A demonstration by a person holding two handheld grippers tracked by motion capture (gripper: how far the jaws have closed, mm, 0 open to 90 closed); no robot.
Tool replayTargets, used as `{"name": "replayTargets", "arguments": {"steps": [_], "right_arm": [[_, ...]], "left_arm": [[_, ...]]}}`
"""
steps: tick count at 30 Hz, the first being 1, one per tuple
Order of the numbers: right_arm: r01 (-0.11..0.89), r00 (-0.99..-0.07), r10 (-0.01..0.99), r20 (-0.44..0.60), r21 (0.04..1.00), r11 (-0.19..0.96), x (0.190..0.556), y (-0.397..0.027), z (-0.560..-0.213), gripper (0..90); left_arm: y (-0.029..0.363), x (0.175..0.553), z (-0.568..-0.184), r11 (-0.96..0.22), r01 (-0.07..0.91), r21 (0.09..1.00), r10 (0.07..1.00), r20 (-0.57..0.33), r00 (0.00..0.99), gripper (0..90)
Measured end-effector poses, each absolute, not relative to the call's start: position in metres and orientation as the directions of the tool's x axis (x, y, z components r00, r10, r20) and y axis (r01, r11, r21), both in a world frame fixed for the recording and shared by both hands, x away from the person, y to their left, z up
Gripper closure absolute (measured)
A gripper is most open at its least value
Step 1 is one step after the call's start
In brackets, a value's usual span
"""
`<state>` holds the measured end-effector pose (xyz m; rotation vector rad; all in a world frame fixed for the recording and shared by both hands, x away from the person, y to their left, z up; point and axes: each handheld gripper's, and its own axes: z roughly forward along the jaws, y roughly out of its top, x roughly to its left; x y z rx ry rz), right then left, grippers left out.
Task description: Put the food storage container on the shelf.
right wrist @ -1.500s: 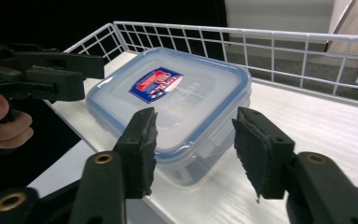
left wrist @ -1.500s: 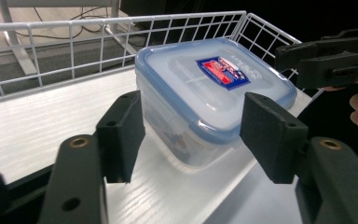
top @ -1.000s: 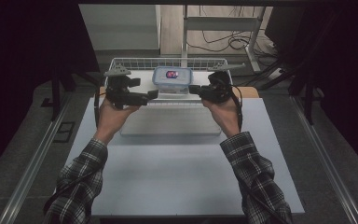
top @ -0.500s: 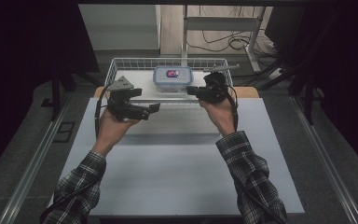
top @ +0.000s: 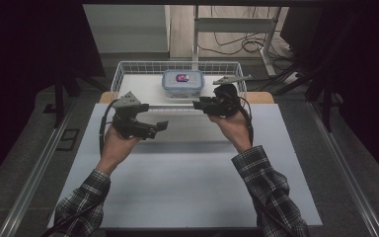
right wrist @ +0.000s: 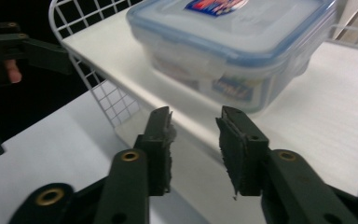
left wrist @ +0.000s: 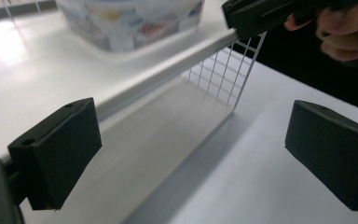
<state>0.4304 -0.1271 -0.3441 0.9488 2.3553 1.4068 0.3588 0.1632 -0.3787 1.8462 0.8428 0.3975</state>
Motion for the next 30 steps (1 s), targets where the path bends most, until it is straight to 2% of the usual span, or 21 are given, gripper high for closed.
{"name": "replayTargets", "arguments": {"steps": [18, 30], "right_arm": [[0.356, -0.806, 0.589, 0.063, 0.846, 0.396, 0.382, -0.131, -0.369, 28.5], [0.333, -0.823, 0.566, 0.040, 0.841, 0.426, 0.351, -0.139, -0.395, 13.7]], "left_arm": [[0.160, 0.323, -0.409, -0.248, 0.325, 0.912, 0.663, -0.085, 0.744, 0.6], [0.152, 0.299, -0.434, -0.263, 0.339, 0.903, 0.641, -0.098, 0.761, 2.3]]}}
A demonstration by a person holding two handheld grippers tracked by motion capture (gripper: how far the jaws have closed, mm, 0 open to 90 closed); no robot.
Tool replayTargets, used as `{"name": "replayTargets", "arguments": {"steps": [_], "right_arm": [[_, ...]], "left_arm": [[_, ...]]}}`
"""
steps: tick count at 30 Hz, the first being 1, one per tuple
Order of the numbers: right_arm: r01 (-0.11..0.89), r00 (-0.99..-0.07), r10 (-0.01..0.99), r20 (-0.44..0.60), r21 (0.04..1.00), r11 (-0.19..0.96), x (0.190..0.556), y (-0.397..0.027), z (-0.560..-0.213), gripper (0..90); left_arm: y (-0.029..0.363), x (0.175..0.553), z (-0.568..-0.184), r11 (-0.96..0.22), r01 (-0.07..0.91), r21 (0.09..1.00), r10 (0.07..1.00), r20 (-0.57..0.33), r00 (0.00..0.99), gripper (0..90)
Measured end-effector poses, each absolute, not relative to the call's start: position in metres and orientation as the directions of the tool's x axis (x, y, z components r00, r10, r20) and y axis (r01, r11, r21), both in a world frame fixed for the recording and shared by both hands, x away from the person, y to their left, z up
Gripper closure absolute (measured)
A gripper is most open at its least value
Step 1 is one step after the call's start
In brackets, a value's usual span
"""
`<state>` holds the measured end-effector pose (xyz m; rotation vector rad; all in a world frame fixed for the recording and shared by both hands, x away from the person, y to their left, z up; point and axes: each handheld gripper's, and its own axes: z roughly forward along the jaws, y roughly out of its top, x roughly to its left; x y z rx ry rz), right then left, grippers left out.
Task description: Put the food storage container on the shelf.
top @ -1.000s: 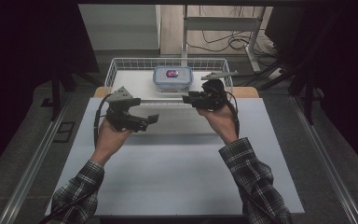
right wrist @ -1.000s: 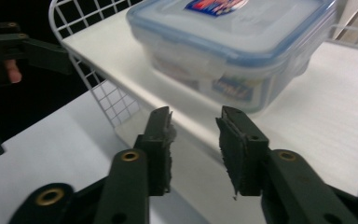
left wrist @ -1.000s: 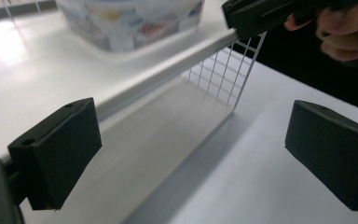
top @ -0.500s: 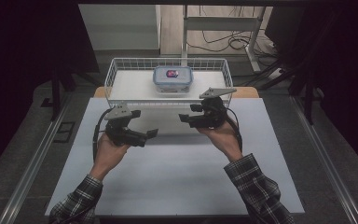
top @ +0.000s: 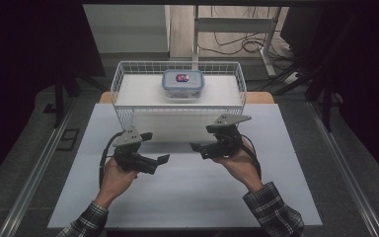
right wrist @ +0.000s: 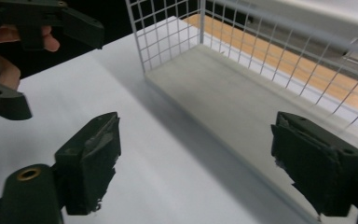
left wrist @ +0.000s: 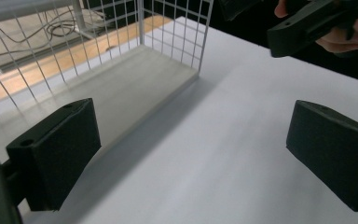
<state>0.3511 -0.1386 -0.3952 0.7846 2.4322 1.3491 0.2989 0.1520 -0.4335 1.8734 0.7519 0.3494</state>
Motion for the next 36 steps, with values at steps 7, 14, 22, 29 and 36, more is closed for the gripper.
{"name": "replayTargets", "arguments": {"steps": [7, 14, 22, 29, 36], "right_arm": [[0.331, -0.826, 0.562, 0.034, 0.836, 0.437, 0.333, -0.145, -0.412, 5.5], [0.342, -0.818, 0.575, 0.029, 0.828, 0.445, 0.320, -0.155, -0.430, 2.6], [0.353, -0.798, 0.602, 0.018, 0.824, 0.443, 0.302, -0.170, -0.443, 0.0], [0.355, -0.778, 0.629, -0.009, 0.818, 0.452, 0.286, -0.187, -0.451, 0.0], [0.368, -0.746, 0.666, -0.005, 0.830, 0.418, 0.274, -0.208, -0.455, 0.0]], "left_arm": [[0.149, 0.286, -0.455, -0.277, 0.352, 0.894, 0.640, -0.101, 0.762, 1.0], [0.149, 0.273, -0.470, -0.309, 0.369, 0.876, 0.647, -0.091, 0.757, 0.3], [0.157, 0.255, -0.491, -0.315, 0.401, 0.860, 0.671, -0.097, 0.735, 0.1], [0.168, 0.241, -0.498, -0.331, 0.419, 0.845, 0.704, -0.074, 0.706, 0.0], [0.181, 0.227, -0.497, -0.311, 0.425, 0.850, 0.727, -0.075, 0.682, 0.0]]}}
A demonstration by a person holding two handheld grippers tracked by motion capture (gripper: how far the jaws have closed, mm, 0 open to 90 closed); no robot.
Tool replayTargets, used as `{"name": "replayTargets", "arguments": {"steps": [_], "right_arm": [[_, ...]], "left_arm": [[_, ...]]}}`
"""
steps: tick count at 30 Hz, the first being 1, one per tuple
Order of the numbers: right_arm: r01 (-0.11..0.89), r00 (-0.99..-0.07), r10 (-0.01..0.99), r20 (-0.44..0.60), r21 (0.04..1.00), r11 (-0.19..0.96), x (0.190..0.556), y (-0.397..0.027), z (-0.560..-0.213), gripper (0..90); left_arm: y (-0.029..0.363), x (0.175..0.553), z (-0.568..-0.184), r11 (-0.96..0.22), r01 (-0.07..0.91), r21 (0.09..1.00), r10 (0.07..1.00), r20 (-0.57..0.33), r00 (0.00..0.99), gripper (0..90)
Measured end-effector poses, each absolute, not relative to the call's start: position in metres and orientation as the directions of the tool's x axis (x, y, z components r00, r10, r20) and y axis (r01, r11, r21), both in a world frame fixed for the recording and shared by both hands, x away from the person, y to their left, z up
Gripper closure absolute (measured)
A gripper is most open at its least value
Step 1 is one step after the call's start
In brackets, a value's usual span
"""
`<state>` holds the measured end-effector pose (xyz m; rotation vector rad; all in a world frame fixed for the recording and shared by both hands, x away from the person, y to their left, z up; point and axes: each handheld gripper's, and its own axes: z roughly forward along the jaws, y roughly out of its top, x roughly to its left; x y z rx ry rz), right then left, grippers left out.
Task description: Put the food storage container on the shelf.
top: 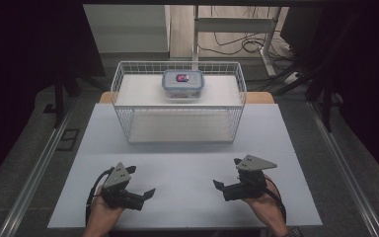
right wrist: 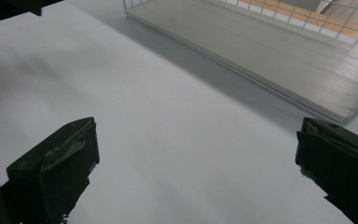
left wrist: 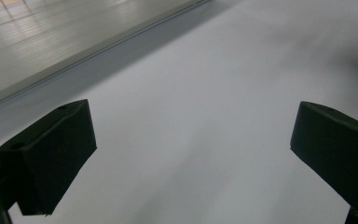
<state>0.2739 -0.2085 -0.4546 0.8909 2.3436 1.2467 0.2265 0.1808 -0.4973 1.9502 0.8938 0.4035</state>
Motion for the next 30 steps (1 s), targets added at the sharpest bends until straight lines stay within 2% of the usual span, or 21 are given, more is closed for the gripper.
{"name": "replayTargets", "arguments": {"steps": [7, 17, 24, 30], "right_arm": [[0.367, -0.725, 0.688, -0.024, 0.833, 0.415, 0.263, -0.222, -0.460, 0.0], [0.379, -0.688, 0.724, -0.049, 0.827, 0.416, 0.245, -0.243, -0.474, 0.0], [0.413, -0.659, 0.751, -0.044, 0.813, 0.410, 0.237, -0.257, -0.486, 0.0], [0.469, -0.652, 0.757, -0.039, 0.764, 0.444, 0.233, -0.263, -0.503, 0.0]], "left_arm": [[0.195, 0.214, -0.507, -0.311, 0.454, 0.835, 0.755, -0.073, 0.651, 0.0], [0.213, 0.198, -0.521, -0.340, 0.472, 0.813, 0.799, -0.015, 0.601, 0.0], [0.223, 0.191, -0.529, -0.349, 0.494, 0.796, 0.818, 0.001, 0.576, 0.0], [0.231, 0.189, -0.540, -0.362, 0.563, 0.743, 0.833, -0.014, 0.554, 0.0]]}}
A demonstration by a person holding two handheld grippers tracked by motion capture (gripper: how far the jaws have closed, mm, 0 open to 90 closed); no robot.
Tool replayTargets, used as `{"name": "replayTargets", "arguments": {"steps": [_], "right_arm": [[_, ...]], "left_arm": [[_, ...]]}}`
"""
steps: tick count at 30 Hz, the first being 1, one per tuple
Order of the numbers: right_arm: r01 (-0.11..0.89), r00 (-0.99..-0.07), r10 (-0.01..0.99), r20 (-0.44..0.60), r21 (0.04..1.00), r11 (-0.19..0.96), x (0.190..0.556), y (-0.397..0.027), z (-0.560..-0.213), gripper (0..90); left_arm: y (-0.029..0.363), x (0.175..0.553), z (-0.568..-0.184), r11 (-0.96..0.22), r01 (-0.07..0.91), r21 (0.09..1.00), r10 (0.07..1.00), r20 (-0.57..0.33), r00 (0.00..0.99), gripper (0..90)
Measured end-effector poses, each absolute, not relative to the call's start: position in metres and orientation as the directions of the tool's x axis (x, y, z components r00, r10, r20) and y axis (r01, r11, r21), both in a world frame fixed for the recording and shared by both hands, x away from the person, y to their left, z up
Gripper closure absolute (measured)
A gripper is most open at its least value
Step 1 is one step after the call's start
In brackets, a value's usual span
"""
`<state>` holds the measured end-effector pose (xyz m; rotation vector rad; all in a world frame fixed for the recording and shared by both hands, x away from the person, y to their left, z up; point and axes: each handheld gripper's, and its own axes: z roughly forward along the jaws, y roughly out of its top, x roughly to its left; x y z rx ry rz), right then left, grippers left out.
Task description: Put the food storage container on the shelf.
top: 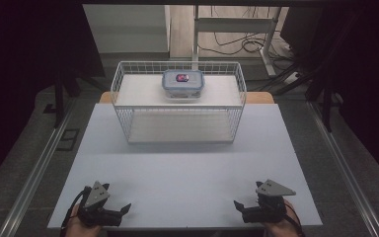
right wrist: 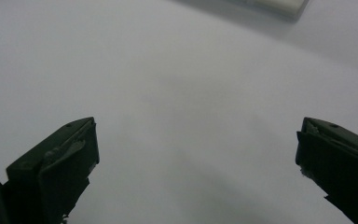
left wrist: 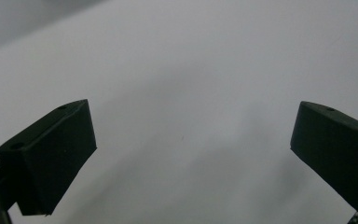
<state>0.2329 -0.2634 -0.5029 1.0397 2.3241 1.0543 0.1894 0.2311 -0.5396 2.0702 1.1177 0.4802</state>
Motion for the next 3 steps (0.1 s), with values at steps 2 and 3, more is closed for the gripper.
{"name": "replayTargets", "arguments": {"steps": [2, 3], "right_arm": [[0.483, -0.651, 0.756, -0.066, 0.733, 0.480, 0.2333, -0.2626, -0.5083, 0.0], [0.485, -0.651, 0.756, -0.072, 0.727, 0.487, 0.2337, -0.2620, -0.5089, 0.0]], "left_arm": [[0.2318, 0.1908, -0.5404, -0.357, 0.572, 0.738, 0.835, -0.023, 0.550, 0.0], [0.2317, 0.1909, -0.5403, -0.353, 0.568, 0.744, 0.834, -0.025, 0.551, 0.0]]}}
